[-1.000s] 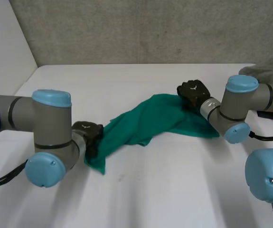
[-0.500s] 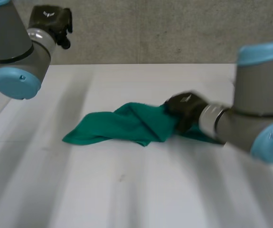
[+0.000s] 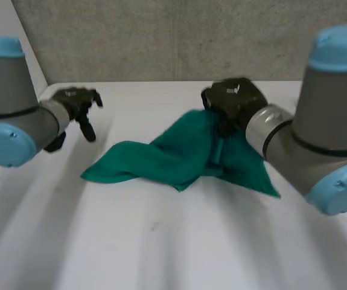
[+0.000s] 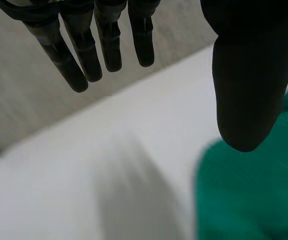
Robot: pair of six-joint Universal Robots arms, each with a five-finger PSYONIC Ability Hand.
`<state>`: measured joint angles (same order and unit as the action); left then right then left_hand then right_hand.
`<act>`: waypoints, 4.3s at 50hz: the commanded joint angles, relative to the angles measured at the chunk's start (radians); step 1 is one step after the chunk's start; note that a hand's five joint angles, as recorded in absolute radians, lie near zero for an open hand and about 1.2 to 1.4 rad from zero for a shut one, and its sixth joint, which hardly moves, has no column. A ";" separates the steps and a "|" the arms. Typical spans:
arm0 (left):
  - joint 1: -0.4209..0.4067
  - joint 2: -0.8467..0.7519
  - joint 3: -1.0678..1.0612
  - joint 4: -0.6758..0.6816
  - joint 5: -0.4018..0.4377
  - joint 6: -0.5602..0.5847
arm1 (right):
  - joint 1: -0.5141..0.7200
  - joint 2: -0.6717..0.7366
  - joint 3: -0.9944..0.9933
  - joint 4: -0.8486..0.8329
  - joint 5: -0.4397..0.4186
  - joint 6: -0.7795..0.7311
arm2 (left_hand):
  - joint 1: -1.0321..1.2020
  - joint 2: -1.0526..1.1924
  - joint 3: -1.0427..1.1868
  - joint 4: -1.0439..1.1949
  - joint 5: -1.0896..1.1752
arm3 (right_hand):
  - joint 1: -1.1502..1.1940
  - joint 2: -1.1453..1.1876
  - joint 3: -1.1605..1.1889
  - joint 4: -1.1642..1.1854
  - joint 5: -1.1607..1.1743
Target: Fold the laundry.
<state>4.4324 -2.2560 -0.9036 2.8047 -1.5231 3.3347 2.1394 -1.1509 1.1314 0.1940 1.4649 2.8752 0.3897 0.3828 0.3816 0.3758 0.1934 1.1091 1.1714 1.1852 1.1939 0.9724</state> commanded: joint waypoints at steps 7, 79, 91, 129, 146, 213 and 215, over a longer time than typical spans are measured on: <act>-0.010 -0.128 -0.028 0.021 0.141 -0.067 | 0.019 -0.153 -0.028 -0.005 -0.066 0.056 | -0.024 -0.017 -0.016 -0.010 -0.002 | 0.287 0.225 0.211 0.202 0.249; -0.053 0.509 -0.173 0.128 0.185 0.344 | -0.048 0.728 -0.786 0.050 0.009 0.027 | 1.007 1.013 1.015 1.020 1.028 | 0.287 0.225 0.211 0.202 0.249; -0.021 0.308 0.233 0.311 0.035 0.328 | -0.173 0.278 -0.554 -0.307 0.126 0.013 | 1.007 1.013 1.015 1.020 1.028 | 0.287 0.225 0.211 0.202 0.249; -0.093 0.045 -0.305 0.200 -0.039 0.290 | -0.289 0.155 0.110 -0.030 -0.066 -0.263 | 0.138 0.145 0.146 0.152 0.160 | -0.556 -0.618 -0.632 -0.641 -0.594; 0.045 0.202 -0.508 0.194 0.067 0.167 | -0.349 0.523 -0.452 0.261 -0.251 -0.600 | 0.091 0.098 0.099 0.105 0.113 | -0.609 -0.671 -0.685 -0.694 -0.647; 0.030 0.196 -0.480 0.194 0.055 0.164 | -0.311 0.774 -0.707 0.286 -0.259 -0.102 | 0.050 0.057 0.058 0.064 0.072 | -0.380 -0.442 -0.456 -0.465 -0.418; 0.027 0.190 -0.477 0.196 0.054 0.166 | -0.309 0.761 -0.699 0.297 -0.262 -0.102 | 0.050 0.057 0.058 0.064 0.072 | -0.245 -0.308 -0.321 -0.330 -0.283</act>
<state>4.4605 -2.0518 -1.3873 2.9990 -1.4677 3.4975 1.8235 -0.3678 0.4086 0.4735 1.2069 2.7752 0.4382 0.4258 0.4310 0.4166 0.2428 0.6280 0.6252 0.6289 0.6229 0.4519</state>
